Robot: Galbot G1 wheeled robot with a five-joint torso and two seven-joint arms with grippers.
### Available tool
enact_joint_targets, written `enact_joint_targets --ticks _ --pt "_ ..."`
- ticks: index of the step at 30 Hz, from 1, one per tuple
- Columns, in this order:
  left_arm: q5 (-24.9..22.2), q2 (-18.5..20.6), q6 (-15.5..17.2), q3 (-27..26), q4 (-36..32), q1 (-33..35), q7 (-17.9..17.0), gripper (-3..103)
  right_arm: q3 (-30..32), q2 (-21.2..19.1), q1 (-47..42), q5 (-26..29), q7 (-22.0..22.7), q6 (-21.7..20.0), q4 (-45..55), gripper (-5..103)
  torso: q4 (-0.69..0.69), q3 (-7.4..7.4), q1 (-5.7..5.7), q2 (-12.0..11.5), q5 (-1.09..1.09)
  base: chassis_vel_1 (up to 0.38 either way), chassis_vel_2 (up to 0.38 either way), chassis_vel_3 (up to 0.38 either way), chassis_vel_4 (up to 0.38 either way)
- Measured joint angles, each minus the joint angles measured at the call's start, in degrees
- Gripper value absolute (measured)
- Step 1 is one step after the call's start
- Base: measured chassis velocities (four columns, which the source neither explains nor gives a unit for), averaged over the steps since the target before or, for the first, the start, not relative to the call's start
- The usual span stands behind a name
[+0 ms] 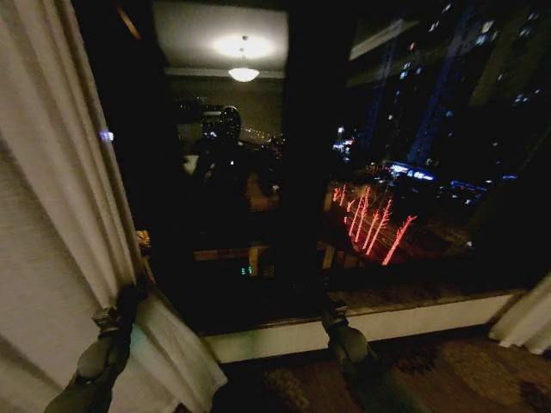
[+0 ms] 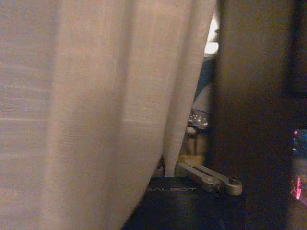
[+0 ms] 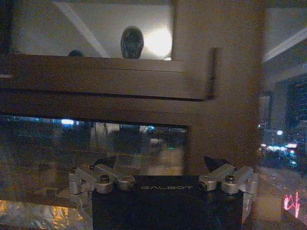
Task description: Open the curtains by pulling them apart, changing their state from closed to fully open.
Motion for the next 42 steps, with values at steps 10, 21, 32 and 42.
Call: enact_joint_targets --ticks 10,21,32,42 --pt "0.4 -0.5 -0.5 -1.1 -1.3 1.6 -0.2 0 0.0 0.0 0.0 0.0 0.0 0.0 0.0 100 0.00 0.00 0.00 0.0 0.00 0.364 0.351 -0.352 -0.356" --pt "2.4 -2.8 -1.3 -1.1 -3.0 3.8 -0.5 0 0.0 0.0 0.0 0.0 0.0 0.0 0.0 100 0.00 0.00 0.01 0.0 0.00 0.339 0.300 -0.336 -0.299" --pt "2.7 -2.1 -1.2 -1.8 -2.7 4.0 -0.6 0 0.0 0.0 0.0 0.0 0.0 0.0 0.0 100 0.00 -0.01 -0.03 0.0 0.00 0.176 0.045 -0.158 -0.045" --pt "2.7 -1.7 -2.1 -2.6 -2.5 4.9 -0.4 0 0.0 0.0 0.0 0.0 0.0 0.0 0.0 100 -0.01 0.01 0.02 0.0 0.02 -0.016 0.000 0.013 -0.003"
